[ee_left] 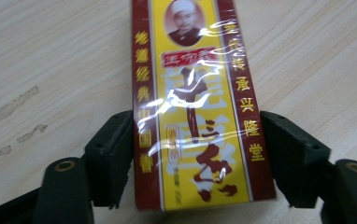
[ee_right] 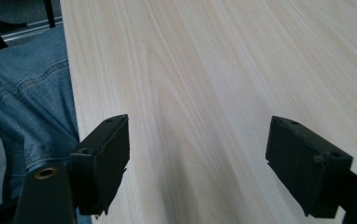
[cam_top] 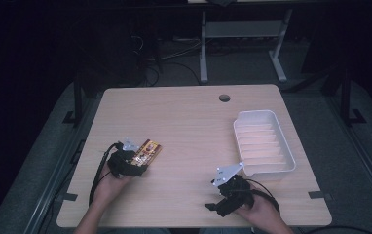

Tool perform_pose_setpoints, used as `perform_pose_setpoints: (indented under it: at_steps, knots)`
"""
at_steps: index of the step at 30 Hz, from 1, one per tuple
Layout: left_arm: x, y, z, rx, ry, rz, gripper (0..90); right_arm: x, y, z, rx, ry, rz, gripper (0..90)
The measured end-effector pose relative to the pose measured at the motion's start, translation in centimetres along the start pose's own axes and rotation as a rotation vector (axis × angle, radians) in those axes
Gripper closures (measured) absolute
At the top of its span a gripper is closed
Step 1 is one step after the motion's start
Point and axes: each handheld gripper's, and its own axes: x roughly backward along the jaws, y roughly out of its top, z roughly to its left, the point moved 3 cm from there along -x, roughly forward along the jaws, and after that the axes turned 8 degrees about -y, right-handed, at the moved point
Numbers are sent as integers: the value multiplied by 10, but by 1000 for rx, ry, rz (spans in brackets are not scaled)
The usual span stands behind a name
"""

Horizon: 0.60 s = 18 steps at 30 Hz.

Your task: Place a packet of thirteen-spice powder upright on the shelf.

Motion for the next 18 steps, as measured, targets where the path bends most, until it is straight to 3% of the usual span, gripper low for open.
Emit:
perform_pose_setpoints:
  at_steps: [8, 18]
  knots:
    - [3, 1, -5, -21, 28, -2, 327, -2, 3, 2, -5, -4, 0, 211]
    - [12, 3, -29, -51, -20, -74, 327, -2, 8, 3, -16, -19, -17, 192]
